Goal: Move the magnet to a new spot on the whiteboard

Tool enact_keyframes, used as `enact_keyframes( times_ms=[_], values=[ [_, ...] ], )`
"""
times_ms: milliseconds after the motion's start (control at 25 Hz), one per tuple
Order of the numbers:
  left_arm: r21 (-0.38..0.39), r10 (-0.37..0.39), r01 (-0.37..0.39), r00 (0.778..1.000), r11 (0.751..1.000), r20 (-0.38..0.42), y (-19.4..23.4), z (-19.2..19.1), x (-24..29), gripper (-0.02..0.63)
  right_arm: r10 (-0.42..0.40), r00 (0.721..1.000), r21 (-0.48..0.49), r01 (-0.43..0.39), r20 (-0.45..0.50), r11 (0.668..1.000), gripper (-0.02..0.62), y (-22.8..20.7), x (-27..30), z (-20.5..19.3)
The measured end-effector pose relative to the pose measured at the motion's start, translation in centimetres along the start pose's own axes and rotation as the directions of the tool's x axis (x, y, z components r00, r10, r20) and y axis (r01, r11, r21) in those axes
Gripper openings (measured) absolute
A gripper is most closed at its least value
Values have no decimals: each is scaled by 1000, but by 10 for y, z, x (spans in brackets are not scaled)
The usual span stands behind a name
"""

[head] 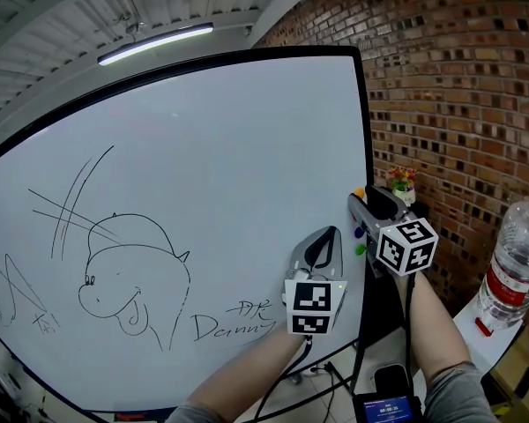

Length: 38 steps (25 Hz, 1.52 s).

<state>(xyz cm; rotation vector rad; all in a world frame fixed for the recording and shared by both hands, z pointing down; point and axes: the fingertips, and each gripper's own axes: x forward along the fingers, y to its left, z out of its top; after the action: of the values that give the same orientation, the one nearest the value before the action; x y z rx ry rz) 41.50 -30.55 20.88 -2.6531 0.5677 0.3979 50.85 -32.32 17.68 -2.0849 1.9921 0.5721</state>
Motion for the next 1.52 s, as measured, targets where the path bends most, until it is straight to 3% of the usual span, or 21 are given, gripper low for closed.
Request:
enact_keyframes(
  times_ms=[520, 760, 840, 1520],
  values=[
    [8, 26, -26, 1000, 1000, 12, 2, 7, -16, 0, -25, 1000, -62, 25, 2, 998, 174, 11, -18, 8],
    [-13, 45, -44, 999, 999, 9, 5, 8, -41, 0, -33, 999, -124, 31, -18, 992, 63, 42, -41, 9],
    [-16, 50, -50, 999, 999, 5, 6, 11, -54, 0, -21, 1000, -128, 18, -22, 992, 6, 58, -49, 12],
    [16, 177, -176, 982, 984, -72, 89, 31, -226, 0, 193, 979, -72, -198, -70, 978, 6, 279, -53, 9]
  ],
)
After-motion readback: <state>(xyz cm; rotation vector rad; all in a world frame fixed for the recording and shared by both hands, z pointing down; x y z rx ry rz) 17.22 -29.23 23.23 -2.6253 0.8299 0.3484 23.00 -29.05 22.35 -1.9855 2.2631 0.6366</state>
